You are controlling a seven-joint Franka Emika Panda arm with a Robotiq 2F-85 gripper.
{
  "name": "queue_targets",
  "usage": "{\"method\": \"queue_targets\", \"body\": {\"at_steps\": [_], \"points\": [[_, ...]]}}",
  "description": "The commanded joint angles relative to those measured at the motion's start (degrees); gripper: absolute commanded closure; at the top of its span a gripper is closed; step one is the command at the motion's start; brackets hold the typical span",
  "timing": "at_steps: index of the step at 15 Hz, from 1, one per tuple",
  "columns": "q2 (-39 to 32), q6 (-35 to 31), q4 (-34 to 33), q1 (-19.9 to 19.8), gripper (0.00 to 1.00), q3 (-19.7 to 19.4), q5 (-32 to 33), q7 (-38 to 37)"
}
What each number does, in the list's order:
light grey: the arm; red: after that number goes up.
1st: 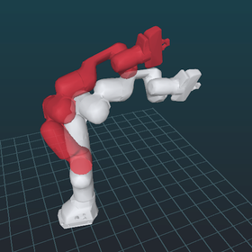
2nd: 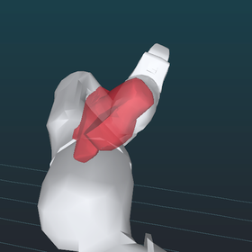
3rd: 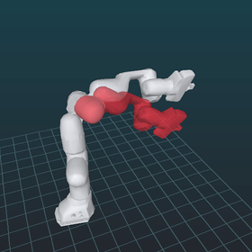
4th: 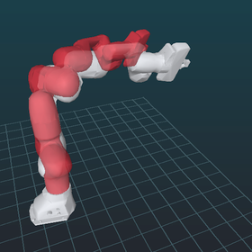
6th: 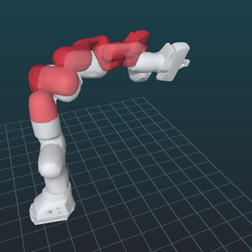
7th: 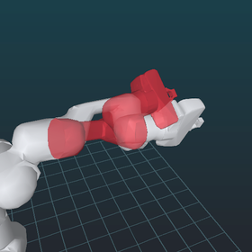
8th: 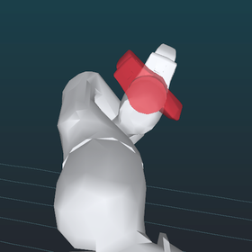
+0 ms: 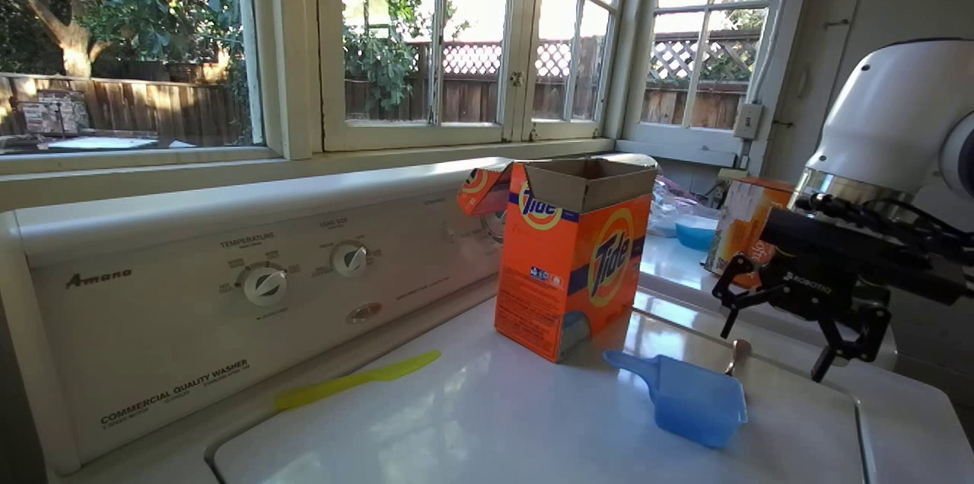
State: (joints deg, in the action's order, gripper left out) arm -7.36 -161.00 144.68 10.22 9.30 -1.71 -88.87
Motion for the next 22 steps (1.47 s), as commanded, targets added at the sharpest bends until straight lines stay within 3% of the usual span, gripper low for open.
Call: {"method": "queue_targets", "body": {"at_steps": [1, 6, 8, 10, 11, 13, 15, 16, 19, 20, 21, 22], "points": [[-3.4, -1.5, -2.3, 2.2, 0.01, -1.6, 1.1, -1.6], [-6.1, -1.1, -5.2, 4.2, 0.07, -3.0, 1.4, -1.4], [-6.9, -1.0, -6.1, 5.0, 0.19, -3.5, 1.4, -1.3], [-7.4, -1.0, -6.8, 5.7, 0.39, -4.1, 1.4, -1.3], [-7.6, -0.9, -7.1, 5.9, 0.53, -4.3, 1.4, -1.1], [-7.5, -0.9, -7.2, 6.3, 0.67, -4.8, 1.6, -1.3], [-7.4, -0.9, -7.3, 6.6, 0.30, -5.3, 1.8, -1.4], [-7.4, -1.0, -7.3, 6.6, 0.29, -5.5, 1.9, -1.3], [-7.4, -0.9, -7.2, 6.8, 0.07, -6.1, 2.3, -1.3], [-7.5, -0.9, -7.2, 6.7, 0.18, -6.1, 2.3, -1.1], [-7.5, -0.9, -7.2, 6.7, 0.44, -6.2, 2.3, -1.1], [-7.5, -0.9, -7.2, 6.7, 0.43, -6.4, 2.3, -1.1]]}}
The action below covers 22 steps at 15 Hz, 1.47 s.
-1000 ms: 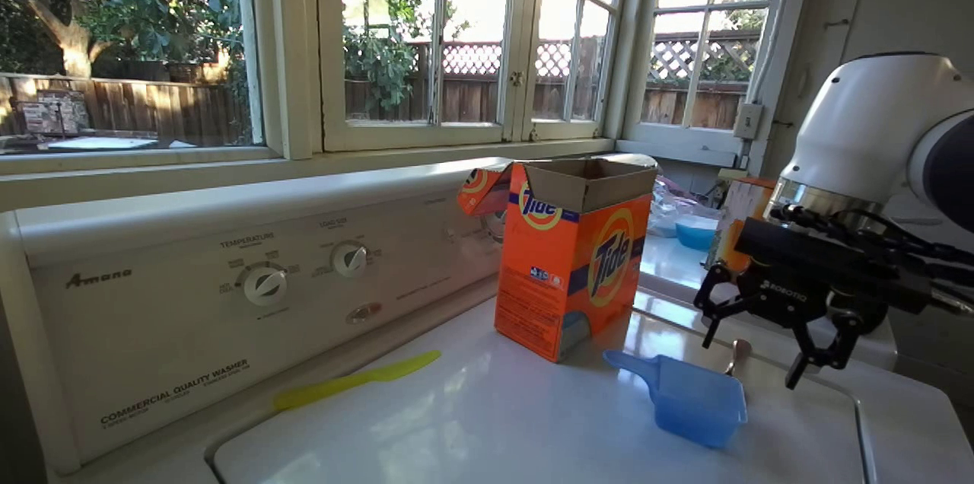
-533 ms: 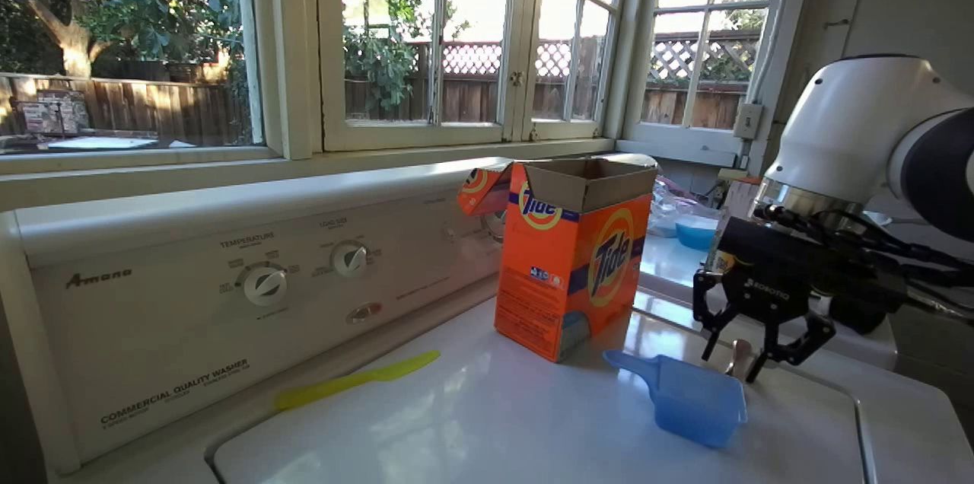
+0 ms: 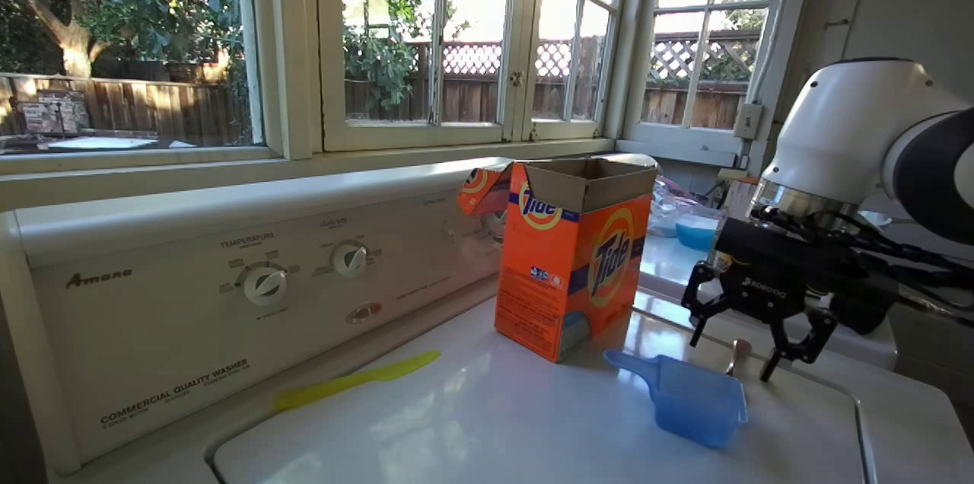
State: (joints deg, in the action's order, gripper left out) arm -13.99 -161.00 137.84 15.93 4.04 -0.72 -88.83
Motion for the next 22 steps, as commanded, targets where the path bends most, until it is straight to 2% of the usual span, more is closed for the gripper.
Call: {"method": "queue_targets", "body": {"at_steps": [1, 6, 8, 9, 22], "points": [[-0.8, -0.9, -0.3, 1.0, 0.44, -1.2, 1.4, -1.1], [-0.7, -0.8, -0.3, 1.0, 0.84, -1.5, 1.6, -1.1], [-0.7, -0.8, -0.3, 1.0, 0.97, -1.7, 1.7, -1.1], [-0.7, -0.7, -0.3, 1.0, 1.00, -1.8, 1.8, -1.2], [1.4, 0.6, 0.1, 1.2, 0.98, -1.8, 2.5, -0.6]]}}
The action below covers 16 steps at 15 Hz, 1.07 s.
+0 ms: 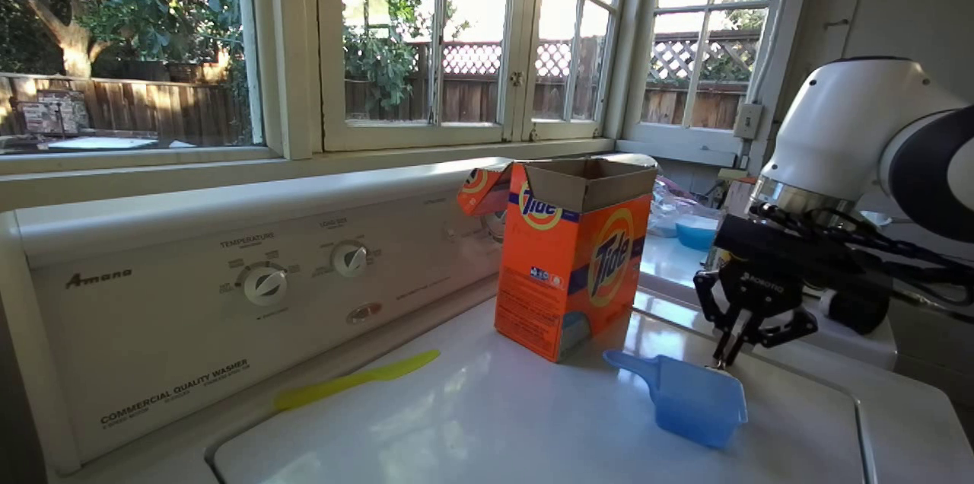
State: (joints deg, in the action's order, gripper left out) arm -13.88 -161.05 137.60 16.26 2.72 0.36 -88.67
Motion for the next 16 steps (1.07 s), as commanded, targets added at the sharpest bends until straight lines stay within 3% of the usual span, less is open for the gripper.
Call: {"method": "queue_targets", "body": {"at_steps": [1, 16], "points": [[1.8, 0.9, 0.4, 1.1, 0.98, -0.5, 1.7, -0.9], [8.4, 5.8, 0.3, 0.9, 0.98, 1.5, 8.8, -2.7]]}}
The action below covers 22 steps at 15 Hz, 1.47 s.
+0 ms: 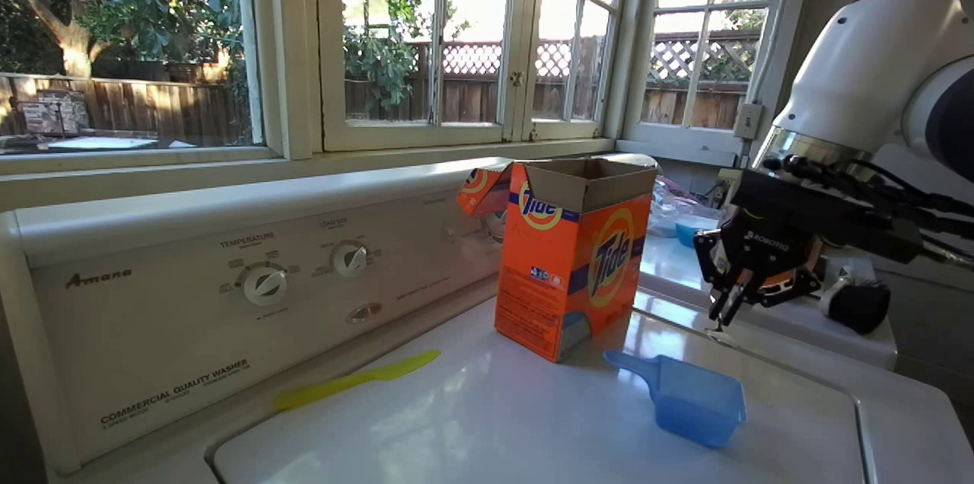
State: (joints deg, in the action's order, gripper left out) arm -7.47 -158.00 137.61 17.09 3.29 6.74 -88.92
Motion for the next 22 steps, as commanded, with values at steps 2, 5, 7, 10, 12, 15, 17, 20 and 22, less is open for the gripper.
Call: {"method": "queue_targets", "body": {"at_steps": [2, 5, 7, 10, 12, 15, 17, 20, 22], "points": [[2.1, 3.6, -0.1, 0.0, 0.98, 1.8, 2.9, -2.4], [1.9, 4.5, -0.7, 0.0, 0.98, 3.0, 3.3, -2.5], [1.6, 4.7, -1.2, 0.1, 0.98, 3.7, 3.3, -2.6], [1.1, 5.0, -1.9, 0.2, 0.98, 4.5, 3.2, -2.5], [0.7, 5.0, -2.4, 0.3, 0.98, 4.8, 3.2, -2.7], [-0.1, 5.0, -3.1, 0.6, 0.98, 5.3, 3.4, -2.8], [-0.7, 5.0, -3.8, 0.9, 0.98, 5.5, 3.6, -2.9], [-2.1, 5.0, -5.0, 1.6, 0.98, 5.6, 3.6, -3.0], [-3.0, 5.1, -5.9, 2.2, 0.98, 5.5, 3.6, -3.0]]}}
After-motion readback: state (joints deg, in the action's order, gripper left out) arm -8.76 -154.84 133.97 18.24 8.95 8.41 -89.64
